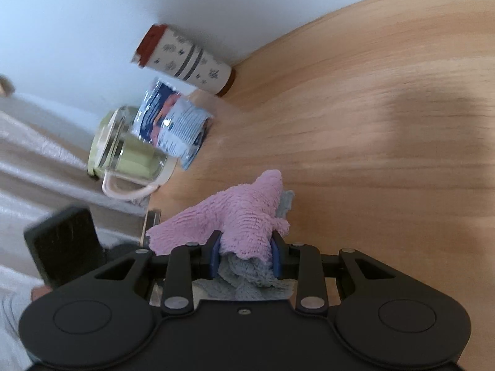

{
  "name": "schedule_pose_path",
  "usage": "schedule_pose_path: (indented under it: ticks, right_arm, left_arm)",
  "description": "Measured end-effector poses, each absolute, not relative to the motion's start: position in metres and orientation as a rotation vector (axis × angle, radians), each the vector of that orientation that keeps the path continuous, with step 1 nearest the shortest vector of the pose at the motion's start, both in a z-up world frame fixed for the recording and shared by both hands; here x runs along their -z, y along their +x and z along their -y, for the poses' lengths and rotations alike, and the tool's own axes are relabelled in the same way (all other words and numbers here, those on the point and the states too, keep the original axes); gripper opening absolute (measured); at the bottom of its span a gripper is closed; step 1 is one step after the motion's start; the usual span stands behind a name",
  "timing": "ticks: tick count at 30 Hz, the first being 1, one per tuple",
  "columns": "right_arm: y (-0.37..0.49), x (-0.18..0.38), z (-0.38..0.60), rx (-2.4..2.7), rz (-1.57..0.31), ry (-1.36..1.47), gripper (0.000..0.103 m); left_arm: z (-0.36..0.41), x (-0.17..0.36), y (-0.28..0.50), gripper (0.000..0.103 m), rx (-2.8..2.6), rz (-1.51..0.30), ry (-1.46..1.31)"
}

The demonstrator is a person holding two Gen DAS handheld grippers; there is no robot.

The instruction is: Clean bowl

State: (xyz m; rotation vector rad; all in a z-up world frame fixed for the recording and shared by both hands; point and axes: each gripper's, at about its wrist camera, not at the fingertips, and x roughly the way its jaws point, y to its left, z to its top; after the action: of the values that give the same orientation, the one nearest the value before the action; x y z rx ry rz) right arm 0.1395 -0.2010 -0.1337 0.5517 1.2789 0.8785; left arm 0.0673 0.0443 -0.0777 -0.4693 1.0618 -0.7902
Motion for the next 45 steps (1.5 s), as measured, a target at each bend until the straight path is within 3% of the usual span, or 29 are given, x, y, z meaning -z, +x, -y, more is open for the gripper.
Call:
schedule_pose_path:
  ticks: [5,11,16,24,29,30,38,45]
  right_arm:
    - [0.126,0.130,0.203,-0.943,-1.297,0.522,0.036]
    - [0.119,0.134,0.211,-0.933,-1.326,0.521,0.036]
    - [0.116,0.137,0.215,-0.924,-1.330,0.529,0.036]
    - [0.114,0.134,0.211,-0.963,-1.329,0.501,0.036]
    - [0.110,0.131,0.210,-0.989,-1.316,0.510,0.036]
    - [0.109,0.131,0.210,-0.995,-1.313,0.508,0.036]
    - [0.095,0.135,0.203,-1.038,-1.311,0.489,0.036]
    - [0.094,0.131,0.210,-1.029,-1.286,0.493,0.036]
  left_arm:
    - [-0.051,0.082,0.074,0.039,0.759,-1.084,-0.498]
    - [-0.071,0.091,0.064,0.040,0.691,-1.012,-0.730]
    - [-0.092,0.093,0.054,0.048,0.615,-0.929,-0.904]
    - [-0.074,0.097,0.079,0.048,0.506,-1.011,-0.846]
    - [-0.068,0.104,0.081,0.039,0.406,-1.040,-0.852]
    - [-0.069,0.106,0.080,0.029,0.383,-1.040,-0.867]
    - [-0.059,0.106,0.090,0.022,0.343,-1.064,-0.828]
    - [-0.033,0.090,0.096,0.010,0.402,-1.109,-0.645]
